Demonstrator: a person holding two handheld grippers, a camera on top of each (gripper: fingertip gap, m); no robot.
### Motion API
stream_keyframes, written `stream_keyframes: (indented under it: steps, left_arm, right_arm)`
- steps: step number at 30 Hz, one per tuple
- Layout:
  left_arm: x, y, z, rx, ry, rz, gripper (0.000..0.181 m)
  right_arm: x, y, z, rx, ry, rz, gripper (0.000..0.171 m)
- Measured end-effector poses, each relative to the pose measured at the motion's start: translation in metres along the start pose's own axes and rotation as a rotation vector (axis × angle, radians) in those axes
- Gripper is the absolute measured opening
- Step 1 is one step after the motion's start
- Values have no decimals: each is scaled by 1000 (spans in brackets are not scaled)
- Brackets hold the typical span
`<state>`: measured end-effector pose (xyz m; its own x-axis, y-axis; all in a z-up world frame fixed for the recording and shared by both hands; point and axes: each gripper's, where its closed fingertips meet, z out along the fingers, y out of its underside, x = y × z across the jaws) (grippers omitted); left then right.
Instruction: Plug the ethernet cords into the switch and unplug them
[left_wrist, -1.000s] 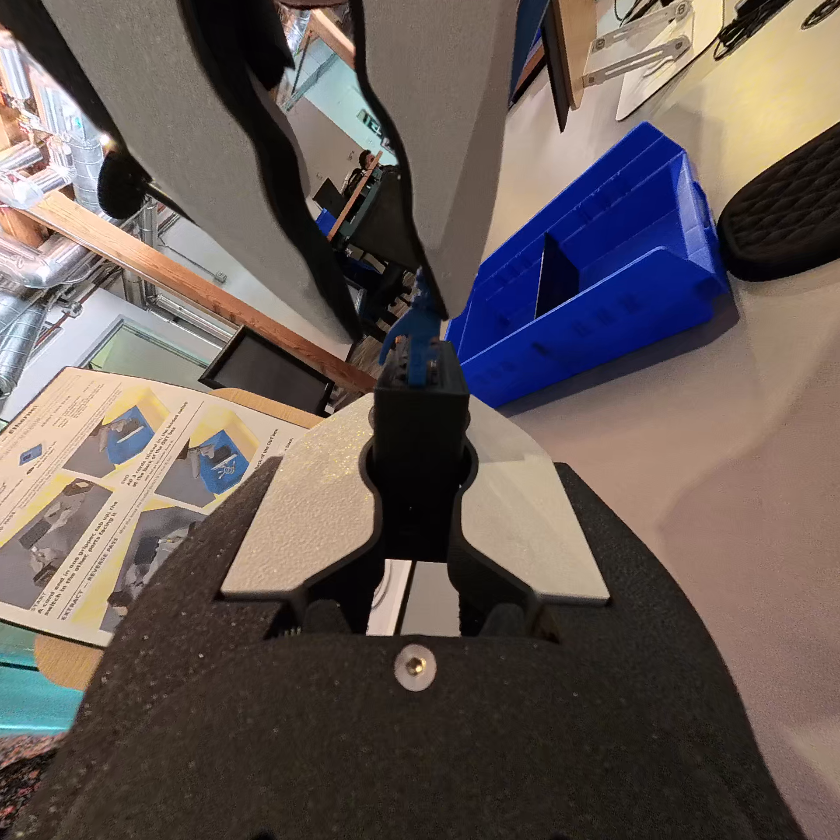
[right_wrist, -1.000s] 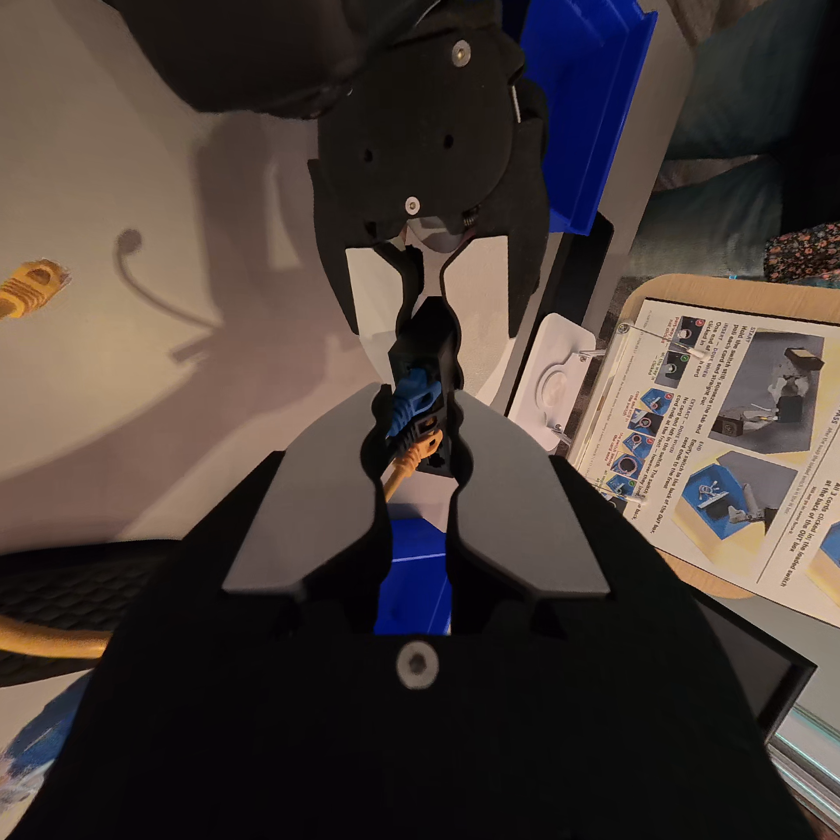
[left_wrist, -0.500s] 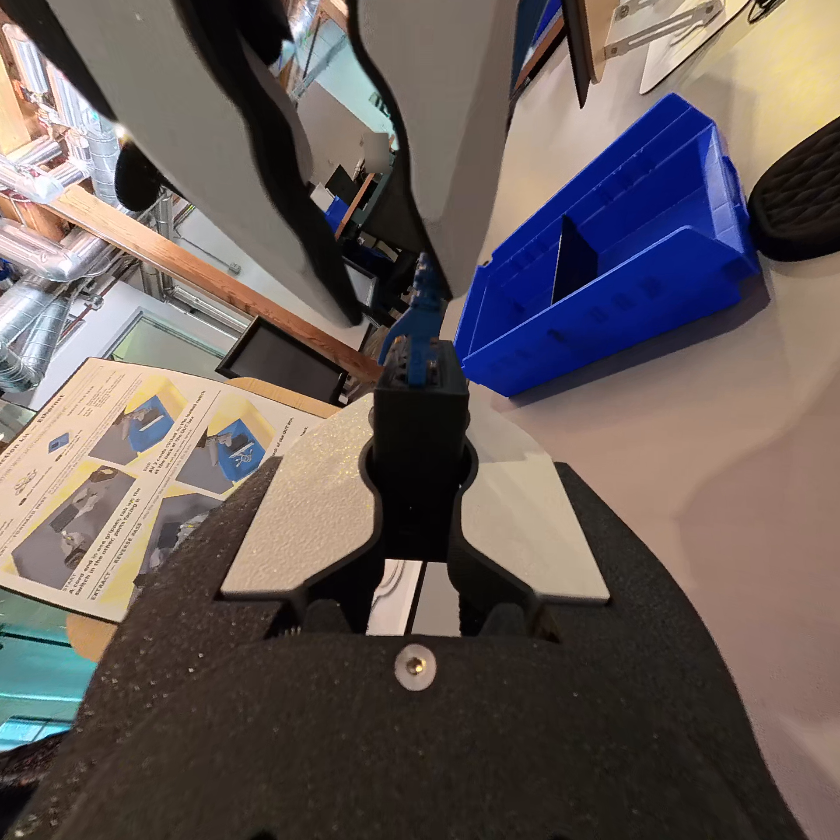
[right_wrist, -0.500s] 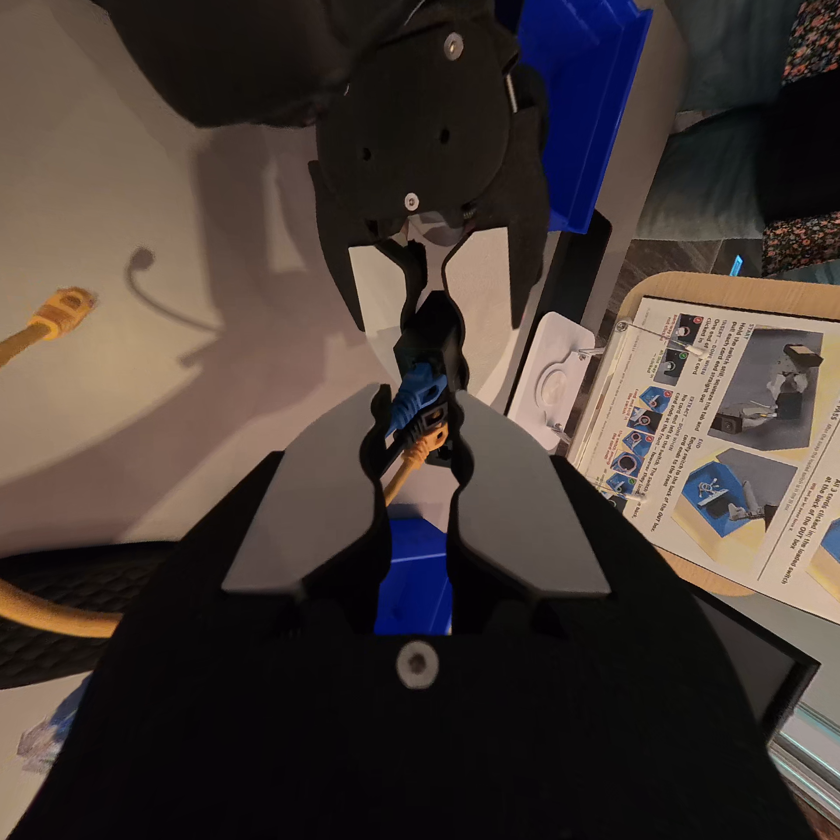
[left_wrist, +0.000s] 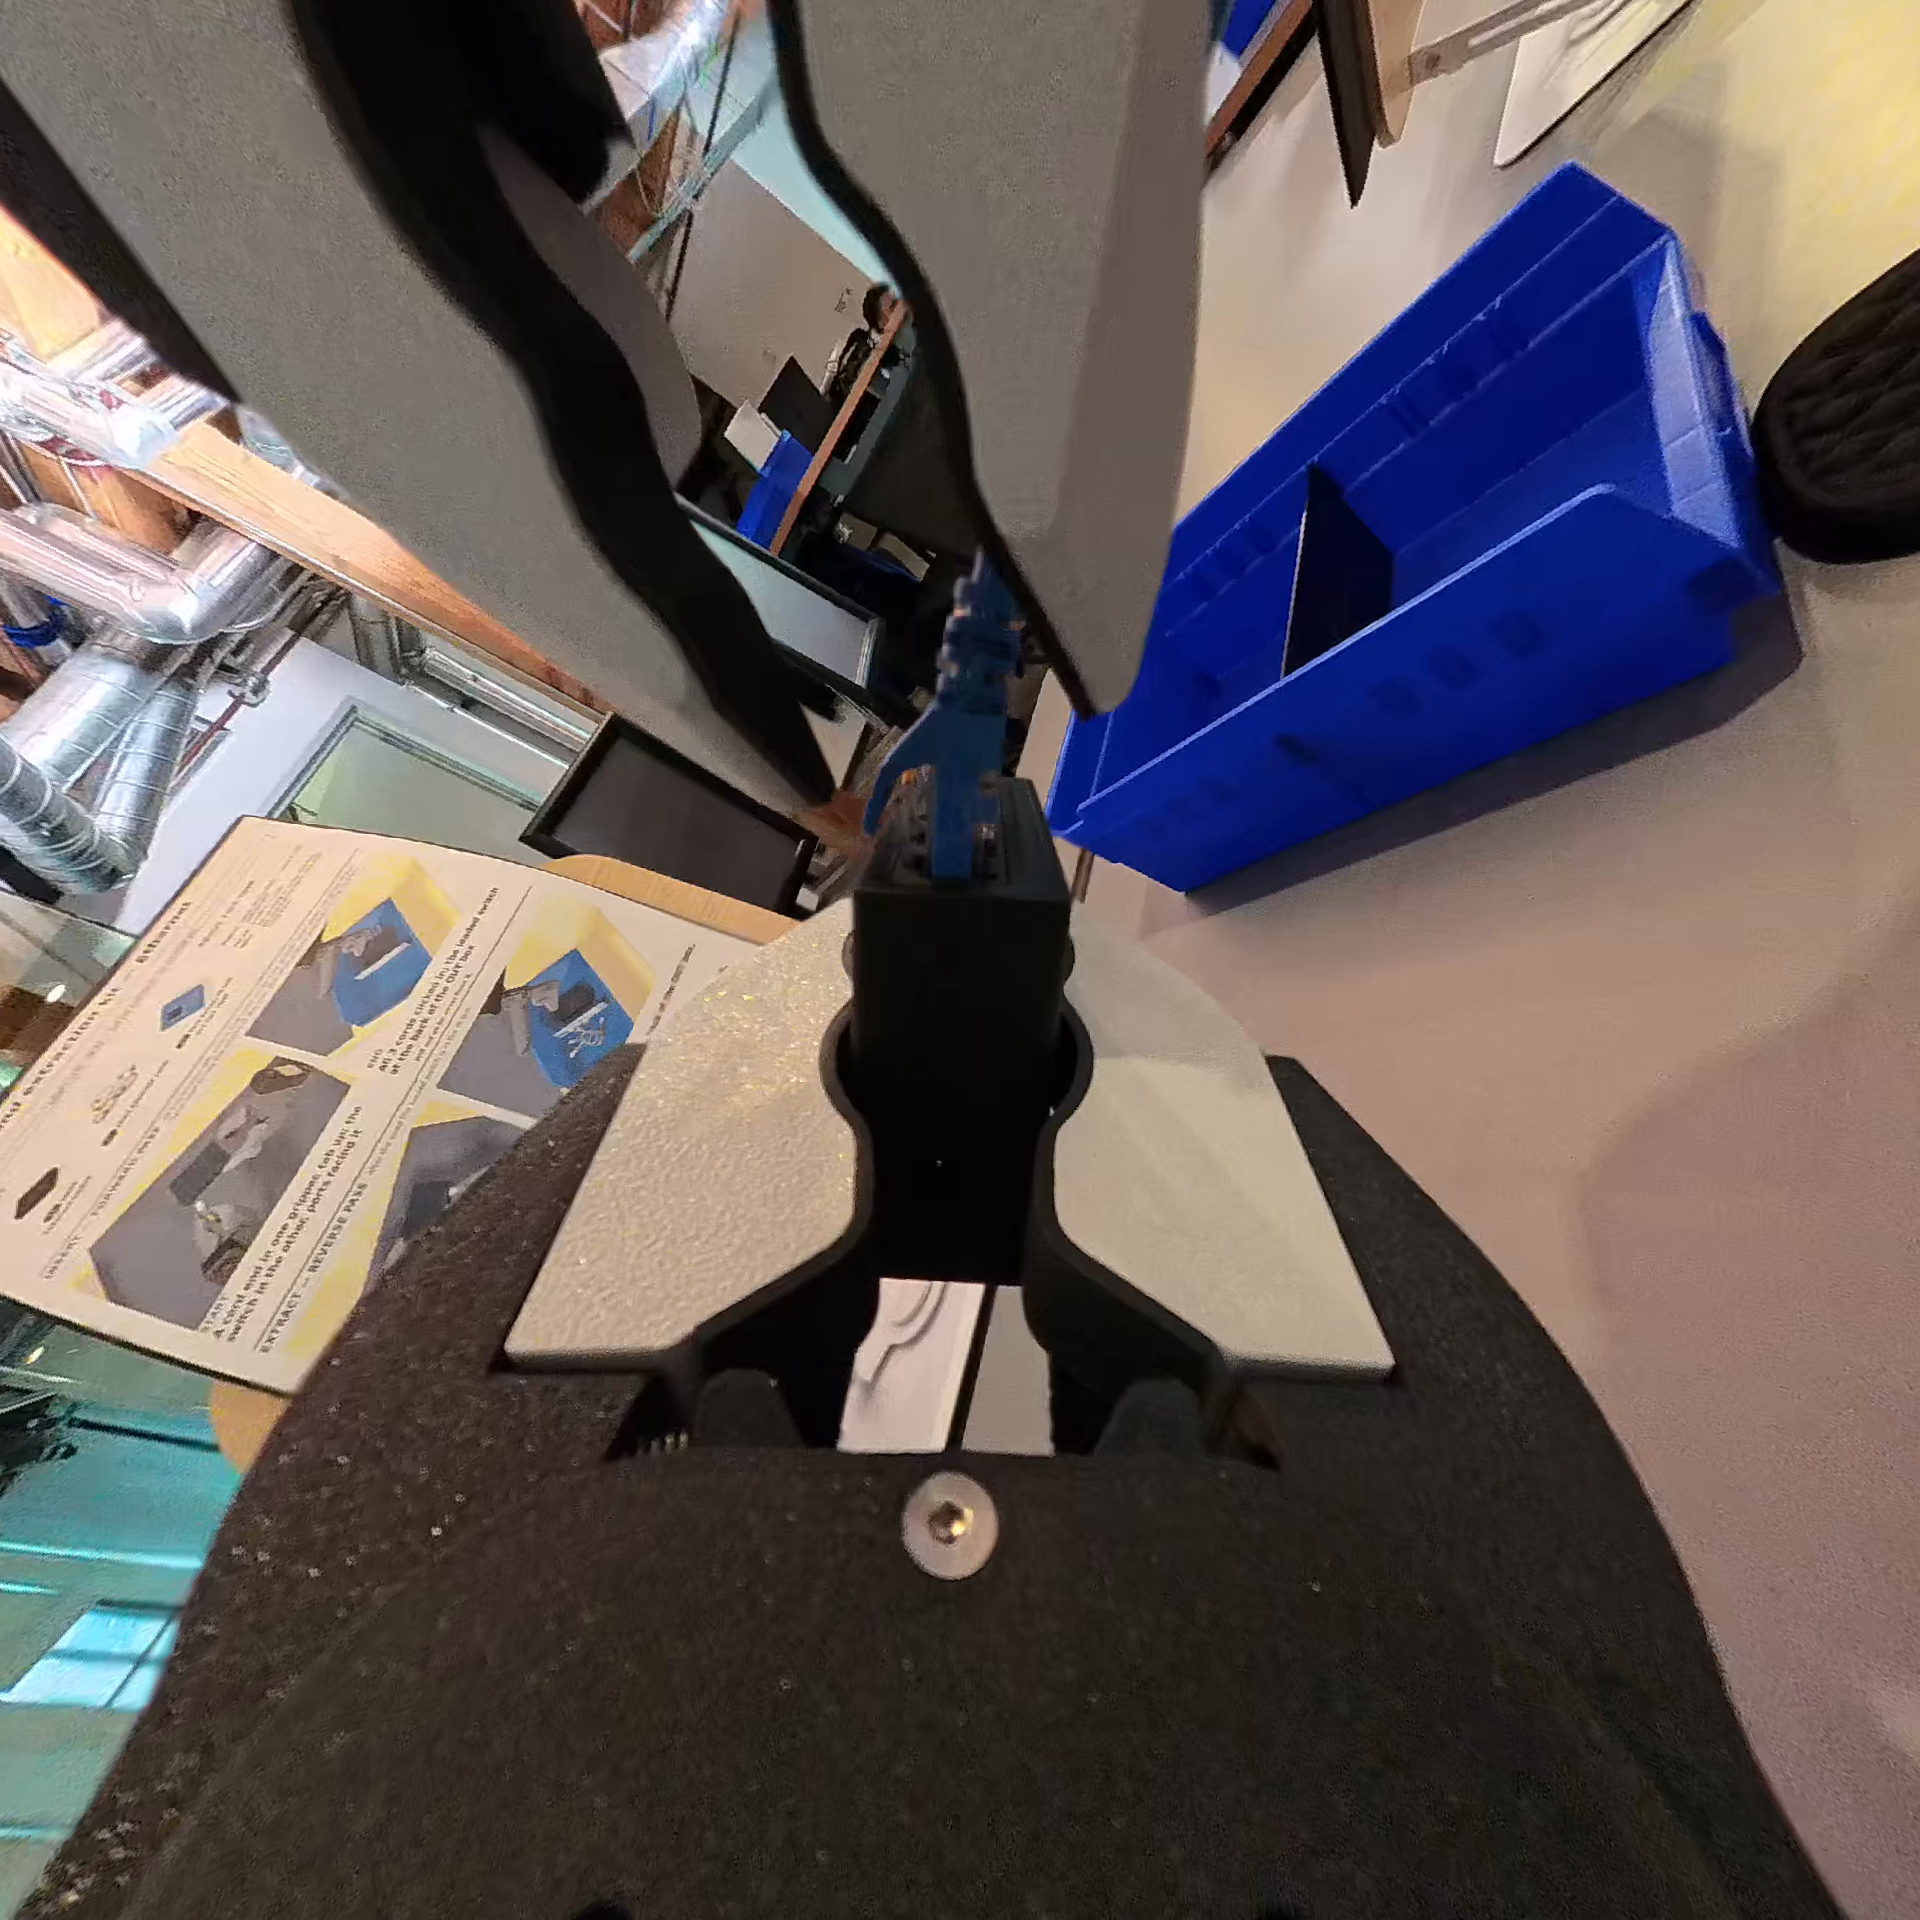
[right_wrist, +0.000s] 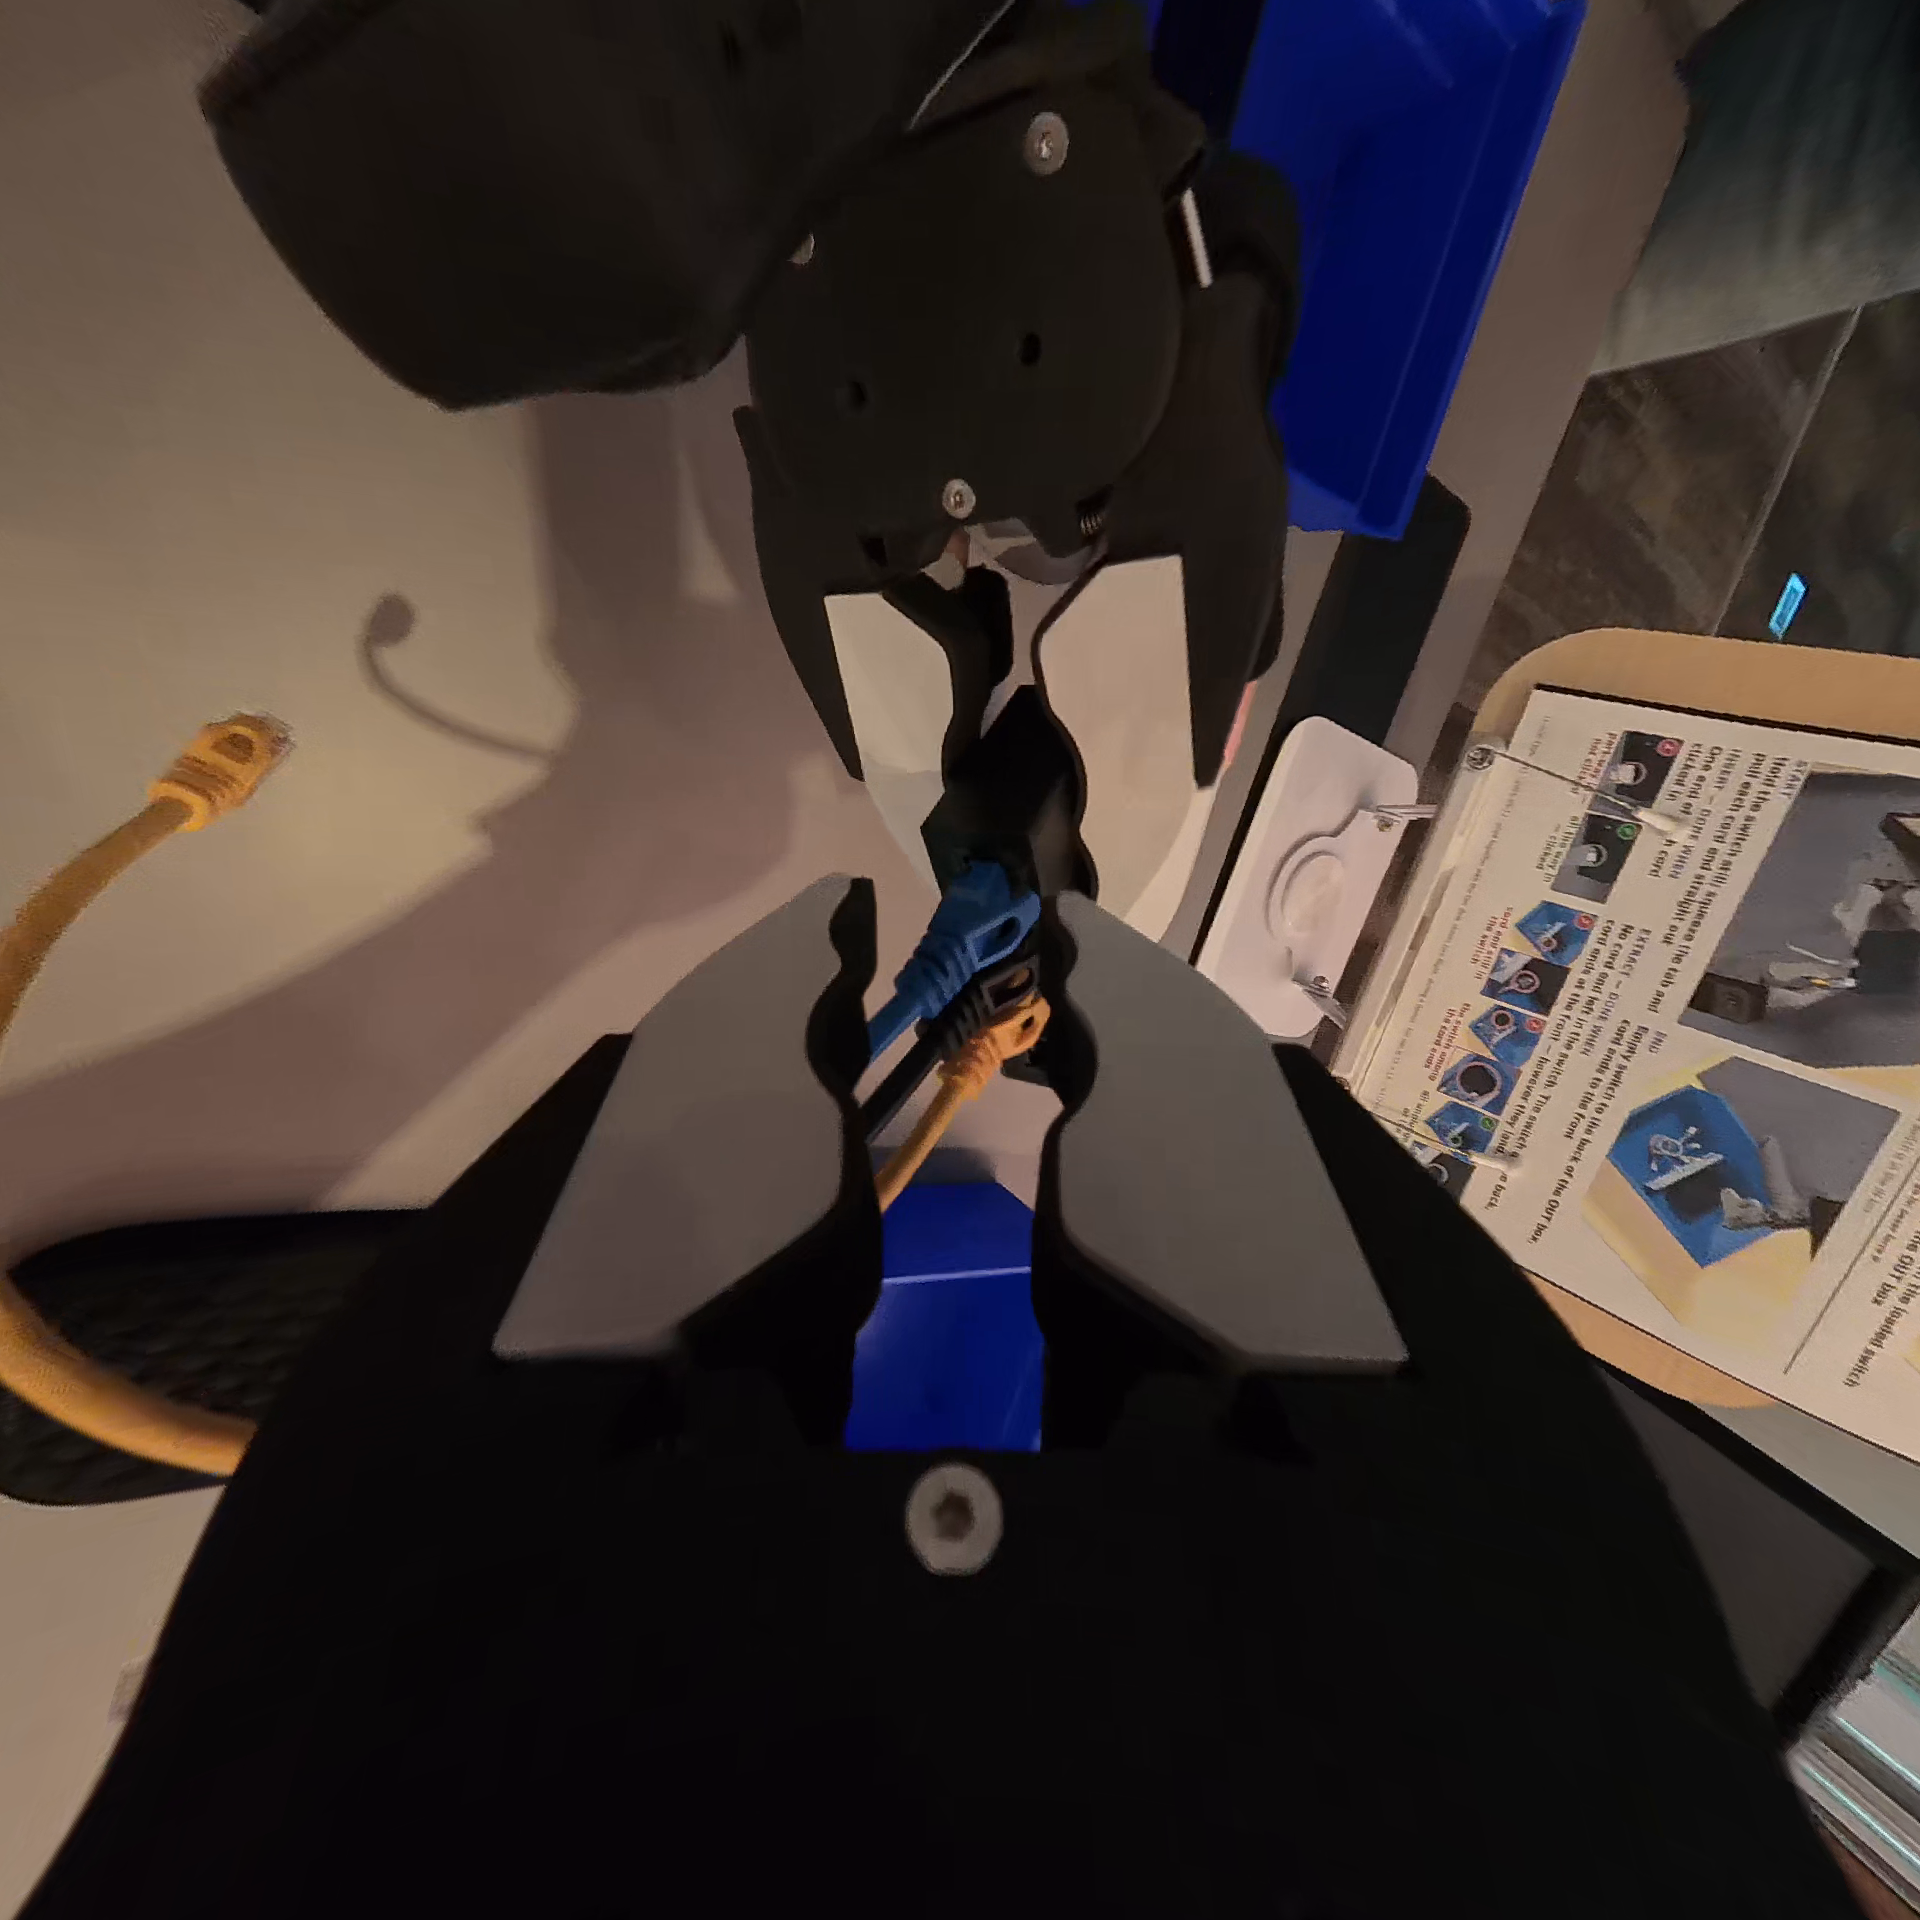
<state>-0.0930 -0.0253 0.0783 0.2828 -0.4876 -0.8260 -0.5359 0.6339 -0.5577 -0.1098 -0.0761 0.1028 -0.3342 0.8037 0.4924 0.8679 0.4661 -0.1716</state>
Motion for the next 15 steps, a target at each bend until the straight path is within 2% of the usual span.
stream_keyframes:
  steps: [7,15]
  left_arm:
    - [-3,-3,-3,27,7,-40,29]
    - [-1,-1,-1,0,2,-7,29]
  right_arm:
    - [6,0,0,-28,81,-53,16]
    - [4,8,5,-102,71,-20,22]
